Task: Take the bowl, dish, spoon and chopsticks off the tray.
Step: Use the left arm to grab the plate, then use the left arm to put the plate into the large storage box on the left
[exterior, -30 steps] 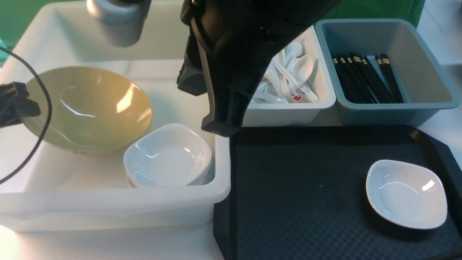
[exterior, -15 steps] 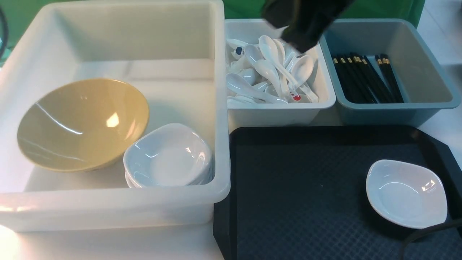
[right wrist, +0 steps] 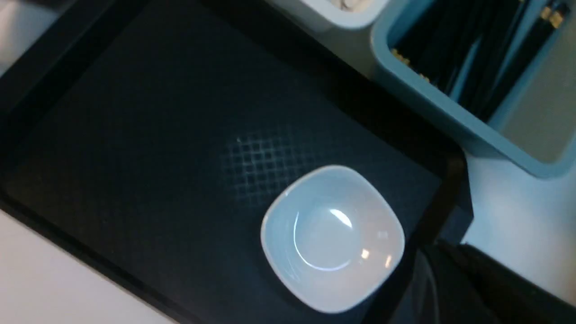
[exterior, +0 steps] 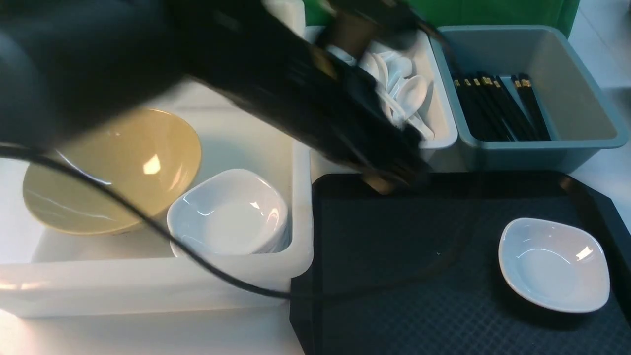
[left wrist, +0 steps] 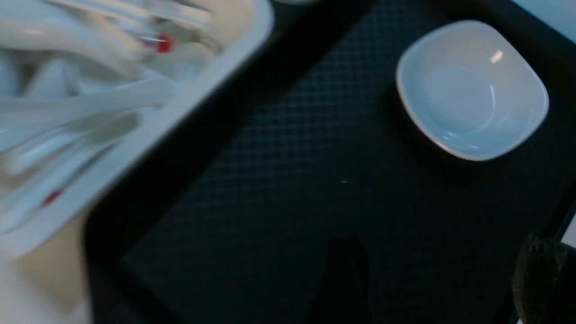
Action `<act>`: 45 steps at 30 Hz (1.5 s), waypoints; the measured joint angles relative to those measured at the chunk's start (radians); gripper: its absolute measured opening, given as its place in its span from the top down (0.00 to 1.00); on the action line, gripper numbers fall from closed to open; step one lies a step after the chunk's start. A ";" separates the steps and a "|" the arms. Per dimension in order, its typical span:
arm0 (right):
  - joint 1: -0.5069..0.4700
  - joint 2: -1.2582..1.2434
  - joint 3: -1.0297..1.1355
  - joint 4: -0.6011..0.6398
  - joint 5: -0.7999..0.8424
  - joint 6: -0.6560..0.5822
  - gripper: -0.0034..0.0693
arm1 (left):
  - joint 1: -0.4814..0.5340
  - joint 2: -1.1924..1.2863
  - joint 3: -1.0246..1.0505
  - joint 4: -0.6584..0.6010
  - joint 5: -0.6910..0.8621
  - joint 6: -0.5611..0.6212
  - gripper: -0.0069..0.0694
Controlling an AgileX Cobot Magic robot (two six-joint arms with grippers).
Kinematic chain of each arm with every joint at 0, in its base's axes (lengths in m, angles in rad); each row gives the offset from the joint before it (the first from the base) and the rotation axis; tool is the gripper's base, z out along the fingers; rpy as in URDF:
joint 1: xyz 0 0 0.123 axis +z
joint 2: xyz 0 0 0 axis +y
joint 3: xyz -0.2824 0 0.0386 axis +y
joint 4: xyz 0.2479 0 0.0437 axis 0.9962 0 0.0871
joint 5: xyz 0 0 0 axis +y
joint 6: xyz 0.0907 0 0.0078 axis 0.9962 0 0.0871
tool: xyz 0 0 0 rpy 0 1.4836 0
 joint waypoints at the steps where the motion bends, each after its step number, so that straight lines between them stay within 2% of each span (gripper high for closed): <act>1: -0.017 -0.076 0.044 -0.025 0.000 0.035 0.89 | -0.047 0.082 -0.037 -0.012 -0.013 -0.001 0.35; 8: -0.039 -0.247 0.188 -0.072 0.004 0.116 0.89 | -0.164 0.390 -0.219 -0.066 -0.042 0.003 0.35; 14: -0.039 -0.273 0.254 -0.072 0.007 0.120 0.89 | -0.176 0.566 -0.348 -0.075 -0.127 -0.042 0.35; 20: -0.039 -0.273 0.262 -0.072 0.004 0.063 0.89 | -0.174 0.686 -0.425 -0.075 -0.211 -0.112 0.36; 23: -0.039 -0.273 0.262 -0.072 0.004 0.048 0.89 | -0.174 0.713 -0.461 -0.076 -0.219 -0.121 0.47; 26: -0.039 -0.273 0.262 -0.072 0.004 0.046 0.89 | -0.174 0.727 -0.483 -0.076 -0.204 -0.112 0.72; 27: -0.039 -0.273 0.262 -0.072 0.004 0.046 0.89 | -0.173 0.728 -0.493 -0.086 -0.205 -0.112 0.78; 30: -0.039 -0.273 0.262 -0.072 0.004 0.042 0.89 | -0.169 0.720 -0.537 -0.096 -0.164 -0.089 0.88; 33: -0.039 -0.273 0.262 -0.072 0.004 0.035 0.89 | -0.137 0.691 -0.572 -0.097 -0.064 -0.056 0.91; 38: -0.039 -0.266 0.250 -0.017 0.004 -0.019 0.89 | -0.020 0.522 -0.577 -0.064 0.097 0.022 0.91; 39: -0.039 -0.239 0.214 0.073 -0.005 -0.065 0.89 | 0.040 0.394 -0.563 -0.058 0.144 0.052 0.91; 42: -0.039 -0.195 0.166 0.179 -0.023 -0.136 0.89 | 0.110 0.251 -0.520 -0.061 0.175 0.065 0.91; 43: -0.030 -0.144 0.117 0.276 -0.045 -0.196 0.89 | 0.164 0.150 -0.465 -0.064 0.187 0.068 0.91; 45: -0.003 -0.077 0.057 0.363 -0.065 -0.252 0.89 | 0.252 0.010 -0.348 -0.072 0.188 0.069 0.91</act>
